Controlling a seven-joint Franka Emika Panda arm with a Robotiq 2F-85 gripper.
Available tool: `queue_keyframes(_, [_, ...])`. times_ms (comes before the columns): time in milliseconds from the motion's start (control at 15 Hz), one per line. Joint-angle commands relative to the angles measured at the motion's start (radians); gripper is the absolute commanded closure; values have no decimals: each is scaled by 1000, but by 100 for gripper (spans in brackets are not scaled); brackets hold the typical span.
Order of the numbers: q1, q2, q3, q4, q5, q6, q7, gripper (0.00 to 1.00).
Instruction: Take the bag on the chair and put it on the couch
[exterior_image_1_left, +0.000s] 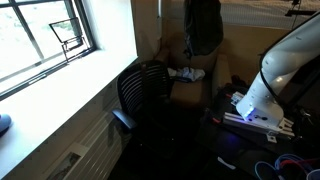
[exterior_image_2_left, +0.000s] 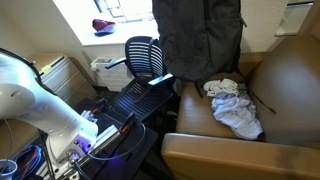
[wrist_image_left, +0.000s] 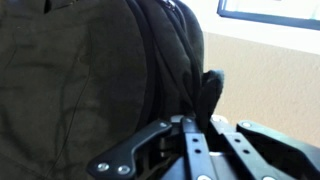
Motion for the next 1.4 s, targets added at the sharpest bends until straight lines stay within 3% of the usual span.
queue_keyframes(0, [-23,48,15,43,29,-8,55,98])
queue_keyframes(133, [-55,185,-40,134,18,66,62,98])
queue_keyframes(400, [-111,394,-106,209,10,168,116,98])
queue_keyframes(600, [-125,562,-116,200,-56,242,223,98])
queue_keyframes(733, [-96,632,-131,168,-165,244,362,98])
queue_keyframes(800, [-125,581,-115,159,-101,217,257,93])
queue_keyframes(933, [-113,662,-117,160,-151,248,337,93])
queue_keyframes(1133, [-107,670,-117,167,-154,253,350,93])
queue_keyframes(1200, [-107,665,-118,169,-154,252,350,98])
queue_keyframes(1333, [-139,732,-111,266,-97,65,392,98])
